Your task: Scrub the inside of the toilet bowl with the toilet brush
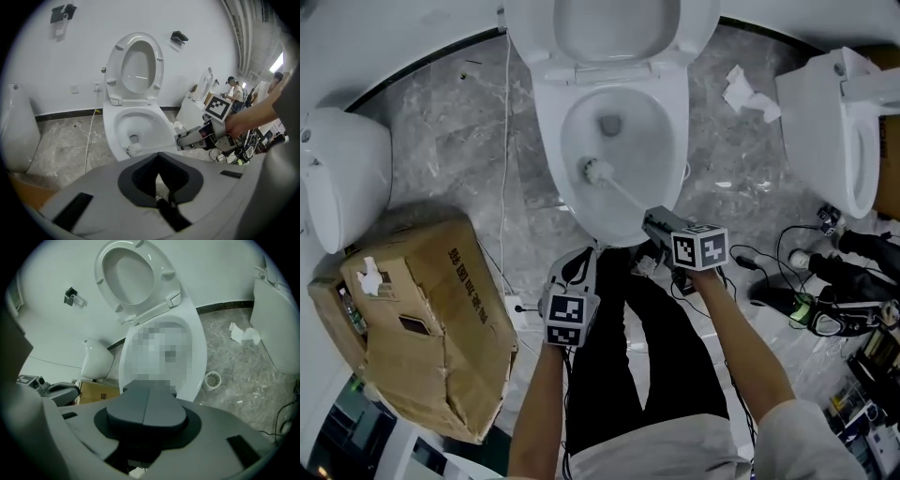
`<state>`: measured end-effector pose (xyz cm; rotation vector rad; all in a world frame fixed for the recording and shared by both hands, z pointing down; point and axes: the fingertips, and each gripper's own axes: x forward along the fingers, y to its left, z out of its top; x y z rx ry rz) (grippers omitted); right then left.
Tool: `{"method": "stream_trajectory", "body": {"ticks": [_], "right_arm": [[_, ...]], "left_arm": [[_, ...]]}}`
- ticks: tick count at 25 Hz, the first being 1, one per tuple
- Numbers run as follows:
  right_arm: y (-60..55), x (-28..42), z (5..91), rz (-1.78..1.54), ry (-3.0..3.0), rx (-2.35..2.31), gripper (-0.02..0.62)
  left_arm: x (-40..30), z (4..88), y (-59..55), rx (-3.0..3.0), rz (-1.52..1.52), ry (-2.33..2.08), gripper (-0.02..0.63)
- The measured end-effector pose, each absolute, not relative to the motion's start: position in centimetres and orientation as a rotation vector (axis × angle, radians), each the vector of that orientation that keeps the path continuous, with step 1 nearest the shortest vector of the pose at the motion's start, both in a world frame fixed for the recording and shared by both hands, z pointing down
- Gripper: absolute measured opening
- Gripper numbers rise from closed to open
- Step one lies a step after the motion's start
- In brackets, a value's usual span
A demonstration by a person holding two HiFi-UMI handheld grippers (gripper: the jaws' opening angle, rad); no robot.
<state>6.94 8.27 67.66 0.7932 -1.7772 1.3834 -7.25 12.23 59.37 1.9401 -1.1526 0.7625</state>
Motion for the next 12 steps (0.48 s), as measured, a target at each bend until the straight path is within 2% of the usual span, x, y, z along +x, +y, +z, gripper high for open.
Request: {"method": "stream_trajectory", "body": {"ticks": [12], "right_arm": [[1.8,2.1,68.7,1.269,-1.787,0.843,0.184]], "left_arm": [[-10.7,60.1,8.6,1.936,0.761,-1.16,0.028]]}}
